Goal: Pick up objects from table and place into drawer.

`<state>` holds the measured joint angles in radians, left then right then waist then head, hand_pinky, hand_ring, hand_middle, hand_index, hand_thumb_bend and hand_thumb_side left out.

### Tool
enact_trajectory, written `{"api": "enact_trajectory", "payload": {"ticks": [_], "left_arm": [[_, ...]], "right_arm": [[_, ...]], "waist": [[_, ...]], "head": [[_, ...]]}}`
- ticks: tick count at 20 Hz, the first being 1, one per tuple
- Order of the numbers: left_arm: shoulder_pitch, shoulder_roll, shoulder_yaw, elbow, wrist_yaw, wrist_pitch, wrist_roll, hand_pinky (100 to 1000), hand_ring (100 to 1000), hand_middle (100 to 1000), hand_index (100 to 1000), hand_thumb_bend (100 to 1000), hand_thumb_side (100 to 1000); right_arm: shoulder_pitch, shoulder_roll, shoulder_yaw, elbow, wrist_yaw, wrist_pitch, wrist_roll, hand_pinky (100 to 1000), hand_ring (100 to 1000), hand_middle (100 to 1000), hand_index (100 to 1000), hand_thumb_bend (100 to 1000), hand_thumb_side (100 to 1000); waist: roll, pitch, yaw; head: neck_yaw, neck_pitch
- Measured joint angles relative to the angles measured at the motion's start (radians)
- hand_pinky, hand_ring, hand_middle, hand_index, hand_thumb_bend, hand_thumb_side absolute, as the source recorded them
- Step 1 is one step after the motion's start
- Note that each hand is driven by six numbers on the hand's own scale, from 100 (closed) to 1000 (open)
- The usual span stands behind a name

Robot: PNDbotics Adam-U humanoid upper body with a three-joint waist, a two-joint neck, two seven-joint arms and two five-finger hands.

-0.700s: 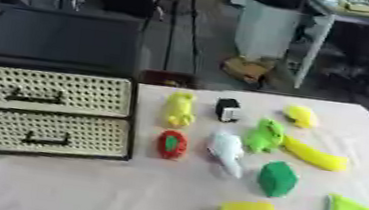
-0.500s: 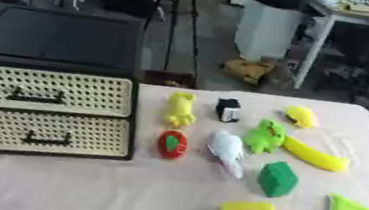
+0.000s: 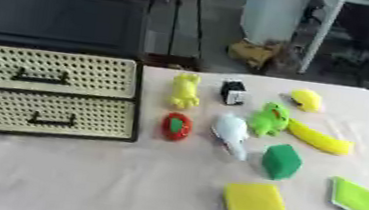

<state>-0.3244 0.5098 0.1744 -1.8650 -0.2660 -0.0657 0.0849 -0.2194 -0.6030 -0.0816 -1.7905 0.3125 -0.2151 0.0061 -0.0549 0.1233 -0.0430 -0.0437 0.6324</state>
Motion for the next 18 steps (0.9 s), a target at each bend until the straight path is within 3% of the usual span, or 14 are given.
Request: {"api": "enact_trajectory", "payload": {"ticks": [8, 9, 13, 16, 18], "left_arm": [[0.002, -0.001, -0.005, 0.0, -0.004, 0.005, -0.005, 561, 570, 634, 777, 795, 905], [0.002, -0.001, -0.006, 0.0, -0.005, 0.005, -0.005, 560, 567, 632, 776, 794, 906], [0.005, -0.009, -0.006, 0.001, -0.026, 0.014, -0.008, 562, 564, 629, 774, 809, 898], [0.006, -0.008, -0.009, 0.009, -0.101, 0.045, -0.012, 586, 566, 595, 760, 868, 883], [0.005, -0.007, -0.016, 0.019, -0.177, 0.075, -0.021, 627, 578, 559, 684, 998, 946]], "right_arm": [[-0.017, -0.061, 0.058, 0.011, 0.019, -0.023, 0.12, 678, 753, 711, 776, 376, 606], [-0.022, -0.063, 0.063, 0.016, 0.019, -0.024, 0.124, 674, 749, 706, 776, 325, 637], [-0.032, -0.062, 0.064, 0.031, -0.002, -0.022, 0.102, 670, 746, 704, 778, 317, 653], [-0.036, -0.06, 0.064, 0.035, -0.014, -0.021, 0.077, 670, 749, 710, 778, 323, 656], [-0.036, -0.058, 0.064, 0.035, -0.019, -0.021, 0.064, 671, 752, 714, 776, 325, 659]], "waist": [[0.002, 0.003, 0.007], [0.003, 0.004, 0.008], [0.005, 0.007, 0.009], [0.004, 0.009, 0.01], [0.004, 0.01, 0.01]], "head": [[-0.002, 0.012], [-0.002, 0.012], [-0.002, 0.006], [-0.002, -0.002], [-0.002, -0.003]]}}
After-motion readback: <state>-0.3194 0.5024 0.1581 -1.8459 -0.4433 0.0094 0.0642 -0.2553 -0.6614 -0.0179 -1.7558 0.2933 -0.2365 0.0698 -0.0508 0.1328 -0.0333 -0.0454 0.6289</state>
